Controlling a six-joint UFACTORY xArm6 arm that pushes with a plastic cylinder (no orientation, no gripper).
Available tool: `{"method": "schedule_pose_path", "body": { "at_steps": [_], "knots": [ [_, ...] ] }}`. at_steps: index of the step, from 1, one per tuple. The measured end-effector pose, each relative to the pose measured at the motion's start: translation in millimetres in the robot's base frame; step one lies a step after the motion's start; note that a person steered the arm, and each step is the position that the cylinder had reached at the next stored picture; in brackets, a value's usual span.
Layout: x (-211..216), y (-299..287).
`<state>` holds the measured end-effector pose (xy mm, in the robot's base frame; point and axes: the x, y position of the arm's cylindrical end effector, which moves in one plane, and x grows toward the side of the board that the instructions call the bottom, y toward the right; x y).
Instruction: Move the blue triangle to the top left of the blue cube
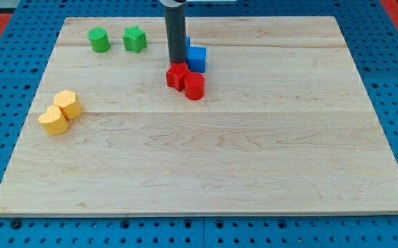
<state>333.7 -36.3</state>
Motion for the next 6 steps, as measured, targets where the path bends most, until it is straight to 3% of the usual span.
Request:
{"method": "schedule_pose_path", "body": {
  "at_steps": [1,3,5,6],
  "knots": [
    [21,0],
    [22,-21],
    [-31,32],
    [-31,78]
  ]
}}
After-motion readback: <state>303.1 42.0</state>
